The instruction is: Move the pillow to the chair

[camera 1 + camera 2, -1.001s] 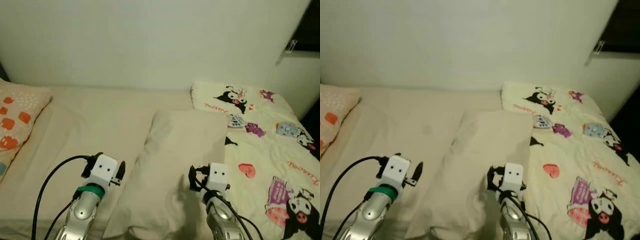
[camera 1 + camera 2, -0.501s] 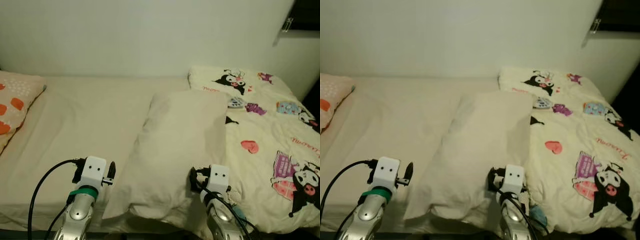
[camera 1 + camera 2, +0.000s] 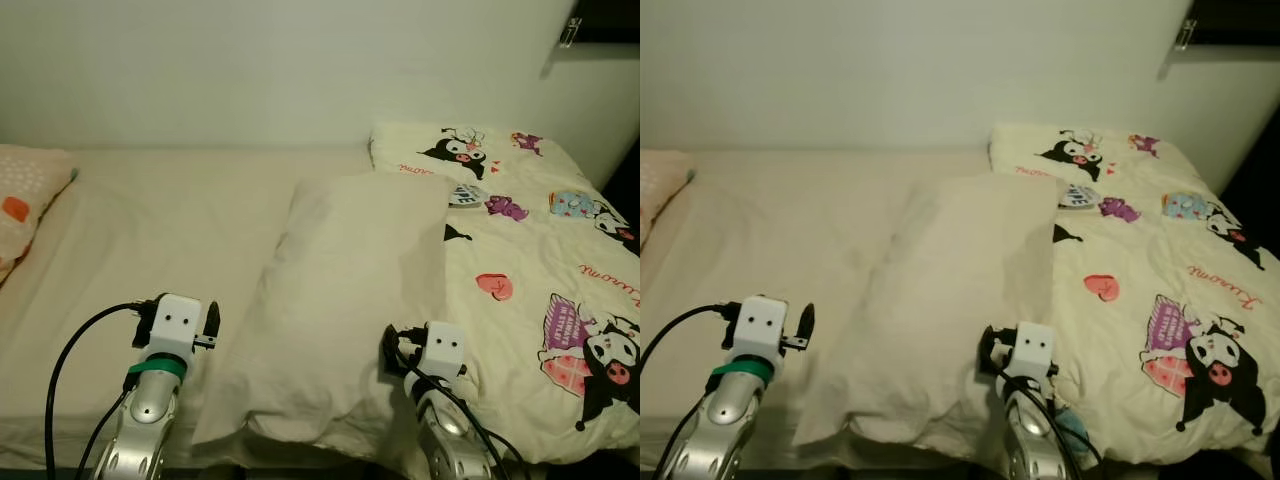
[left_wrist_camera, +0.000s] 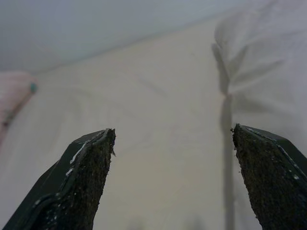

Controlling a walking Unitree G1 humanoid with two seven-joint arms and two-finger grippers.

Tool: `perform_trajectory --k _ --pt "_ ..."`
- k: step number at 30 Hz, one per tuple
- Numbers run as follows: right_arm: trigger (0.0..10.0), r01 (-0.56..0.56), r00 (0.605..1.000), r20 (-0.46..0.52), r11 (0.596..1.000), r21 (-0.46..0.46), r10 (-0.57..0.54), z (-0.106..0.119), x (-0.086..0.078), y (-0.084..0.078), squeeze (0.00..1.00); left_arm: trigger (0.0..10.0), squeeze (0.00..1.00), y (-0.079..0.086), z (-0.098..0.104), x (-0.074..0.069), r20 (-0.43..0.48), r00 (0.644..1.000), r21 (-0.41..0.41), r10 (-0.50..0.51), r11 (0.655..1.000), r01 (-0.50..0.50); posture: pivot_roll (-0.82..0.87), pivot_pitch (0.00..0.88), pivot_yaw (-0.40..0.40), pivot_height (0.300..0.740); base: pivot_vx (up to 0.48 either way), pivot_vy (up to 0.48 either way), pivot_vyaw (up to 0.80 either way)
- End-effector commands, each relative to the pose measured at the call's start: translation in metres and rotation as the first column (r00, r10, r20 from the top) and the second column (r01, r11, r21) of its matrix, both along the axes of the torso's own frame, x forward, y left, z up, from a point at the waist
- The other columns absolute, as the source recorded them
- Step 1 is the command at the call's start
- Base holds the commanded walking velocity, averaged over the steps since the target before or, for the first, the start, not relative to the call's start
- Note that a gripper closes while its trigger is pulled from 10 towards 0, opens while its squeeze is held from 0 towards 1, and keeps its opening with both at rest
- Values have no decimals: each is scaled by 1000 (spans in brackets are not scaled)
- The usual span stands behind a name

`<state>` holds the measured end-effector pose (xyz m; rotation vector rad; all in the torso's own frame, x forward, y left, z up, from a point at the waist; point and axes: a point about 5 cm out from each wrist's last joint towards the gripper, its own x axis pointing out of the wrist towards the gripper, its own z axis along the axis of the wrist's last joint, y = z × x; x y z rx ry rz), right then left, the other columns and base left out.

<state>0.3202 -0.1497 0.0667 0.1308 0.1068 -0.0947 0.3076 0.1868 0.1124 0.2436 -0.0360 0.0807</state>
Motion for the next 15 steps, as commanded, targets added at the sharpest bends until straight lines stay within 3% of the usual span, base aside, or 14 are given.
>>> perform_trajectory --k 1,4,10,11,12,13,15 --pt "10000 -1 1000 1 1000 11 1 -1 -1 1 0 10000 0 2 -5 -2 -15 1000 -19 1 1000 -1 14 102 33 602 0 0 -425" --pt "10000 -47 997 68 999 8 46 18 12 7 0 10000 0 4 -4 -1 8 1000 -132 -26 991 26 -1 125 28 602 0 0 0" --pt "10000 -36 994 104 997 65 29 38 31 2 0 10000 0 14 -7 11 18 999 -219 -29 975 33 -17 169 18 602 0 0 0" --pt "10000 -31 994 111 996 89 21 43 35 0 0 10000 208 16 -6 15 29 999 -234 -31 971 37 -17 169 18 602 0 0 0" --pt "10000 -17 992 122 988 153 -2 51 40 -4 0 10000 208 20 -2 21 47 999 -272 -26 962 38 -30 192 19 602 0 0 0" --pt "10000 -8 990 140 970 242 -27 62 48 -10 0 10000 1000 25 4 31 65 998 -354 -21 934 43 -44 206 21 602 0 0 0" --pt "10000 -33 991 130 957 289 -5 65 51 -10 0 10000 1000 27 6 35 69 997 -389 -28 920 52 -61 224 25 602 0 0 0"
